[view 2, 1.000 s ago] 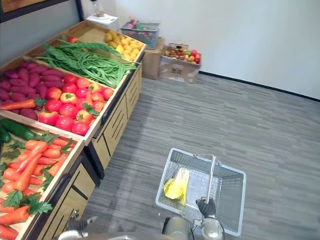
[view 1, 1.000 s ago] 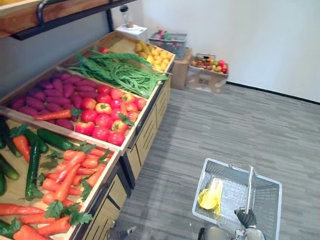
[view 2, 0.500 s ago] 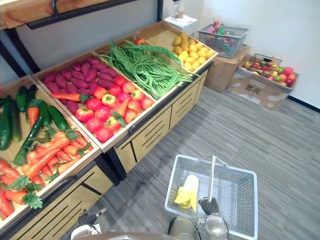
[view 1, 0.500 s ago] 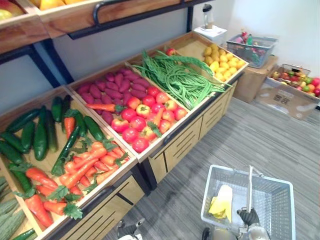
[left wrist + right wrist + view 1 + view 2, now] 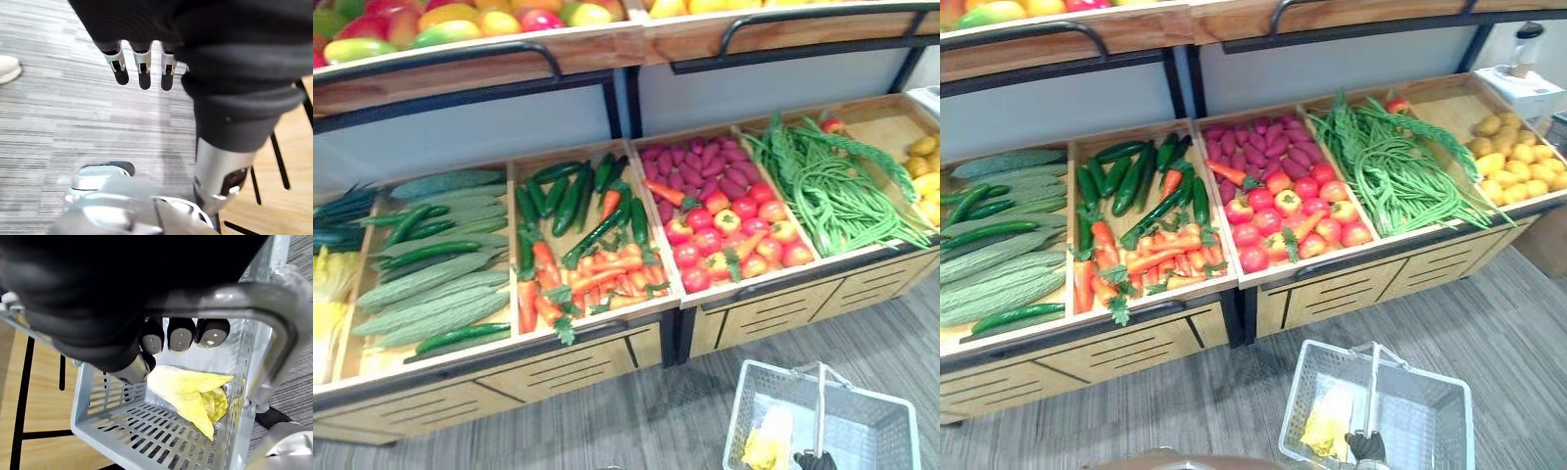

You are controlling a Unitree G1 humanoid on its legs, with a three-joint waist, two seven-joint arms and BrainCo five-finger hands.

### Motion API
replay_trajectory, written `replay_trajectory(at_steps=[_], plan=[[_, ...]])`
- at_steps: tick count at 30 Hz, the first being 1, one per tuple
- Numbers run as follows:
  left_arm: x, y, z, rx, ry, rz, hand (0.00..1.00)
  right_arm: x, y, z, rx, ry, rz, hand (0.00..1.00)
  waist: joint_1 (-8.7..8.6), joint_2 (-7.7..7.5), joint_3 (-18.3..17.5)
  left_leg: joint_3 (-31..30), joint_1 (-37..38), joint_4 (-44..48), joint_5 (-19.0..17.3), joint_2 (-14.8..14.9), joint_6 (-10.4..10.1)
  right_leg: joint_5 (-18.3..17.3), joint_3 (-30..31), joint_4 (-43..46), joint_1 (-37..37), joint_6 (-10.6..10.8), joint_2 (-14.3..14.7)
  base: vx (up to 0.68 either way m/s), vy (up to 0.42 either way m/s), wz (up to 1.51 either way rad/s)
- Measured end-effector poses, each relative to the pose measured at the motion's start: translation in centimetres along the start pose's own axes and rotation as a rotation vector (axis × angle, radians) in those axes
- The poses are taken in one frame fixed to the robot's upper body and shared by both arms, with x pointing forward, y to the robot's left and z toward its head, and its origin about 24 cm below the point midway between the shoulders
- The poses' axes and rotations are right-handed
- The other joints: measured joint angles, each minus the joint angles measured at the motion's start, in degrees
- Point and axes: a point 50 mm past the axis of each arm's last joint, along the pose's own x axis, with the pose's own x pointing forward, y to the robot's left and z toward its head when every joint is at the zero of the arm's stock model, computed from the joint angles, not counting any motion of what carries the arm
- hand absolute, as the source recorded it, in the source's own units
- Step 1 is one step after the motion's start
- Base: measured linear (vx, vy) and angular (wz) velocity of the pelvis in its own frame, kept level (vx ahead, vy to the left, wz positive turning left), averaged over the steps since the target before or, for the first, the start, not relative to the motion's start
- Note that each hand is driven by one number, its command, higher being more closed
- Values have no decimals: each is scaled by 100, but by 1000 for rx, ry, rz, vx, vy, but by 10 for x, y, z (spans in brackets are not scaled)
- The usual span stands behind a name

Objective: Pick vegetable in the basket

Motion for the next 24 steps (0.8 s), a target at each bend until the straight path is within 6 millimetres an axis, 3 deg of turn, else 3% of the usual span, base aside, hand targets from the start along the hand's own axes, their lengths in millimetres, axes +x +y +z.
replay_trajectory(at_steps=[3, 6, 8, 9, 11, 13, 15, 17, 21, 22, 24], plan=[[0, 1, -3, 11, 8, -1, 0, 0, 4, 2, -2, -6, 10, 100, -4, -50, 35, 9, 40, -278, 98, -75, 45, 148, 0, -240, 42, 40, 41, -70, 56, 11], [0, 0, -3, 27, 7, -7, 0, 0, 3, 2, -2, -7, 4, 100, -17, -5, 37, 10, 208, -582, 101, -123, 50, 159, 21, -310, 83, 61, 66, -119, 46, 1], [-1, -2, -4, 44, 4, -16, 0, 1, 2, 4, 4, -13, 0, 100, -27, 67, 45, 15, 322, -924, 92, -159, 60, 54, 25, -130, -56, 118, 53, -164, 88, 4], [0, -1, -2, 51, -1, -18, 0, 1, 0, 6, 18, -21, -14, 100, -38, 41, 73, 22, 361, -1081, 60, -236, 114, -206, 34, 237, -244, 166, -115, -170, 127, 10], [1, 5, -2, 61, -5, -8, 0, 2, -2, 10, 21, -39, -31, 100, -29, -127, 143, 35, 392, -1117, 3, -448, 227, -416, 114, 795, -393, 284, -481, -156, 150, 12], [2, 14, -5, 83, 0, 5, 0, 1, 0, 8, 32, -34, -31, 100, -18, -416, 150, 203, 460, -998, -110, -782, 407, -541, 292, 1256, -581, 419, -985, -76, 188, 1], [3, 19, -8, 92, 8, 12, 0, 0, 6, 10, 48, -33, -18, 100, -29, -491, 231, 154, 401, -976, -201, -925, 528, -566, 749, 1519, -742, 475, -1098, -53, 113, -3], [6, 25, 1, 76, -13, 24, 0, -3, 15, 4, 94, -4, -13, 100, -60, -574, 238, -11, 427, -1113, -180, -972, 530, -591, 1419, 929, -644, 437, -643, -3, 90, 36], [8, 26, 12, 39, -38, 17, 0, -5, 23, 2, 120, 21, 0, 100, -56, -723, 320, -208, 356, -1122, -83, -1019, 564, -563, 1926, 434, -486, 409, -325, 86, 56, 27], [9, 28, 18, 38, -55, 19, 0, -6, 26, -1, 127, 36, 5, 100, -79, -806, 358, -327, 340, -1121, -68, -1058, 590, -418, 2175, 267, -386, 313, -212, 132, 24, 56], [10, 29, 23, 24, -69, 25, 0, -7, 27, -7, 128, 73, 7, 100, -66, -841, 360, -410, 356, -1122, -59, -1078, 604, -221, 2227, 48, -197, 349, -149, 151, 24, 39]])
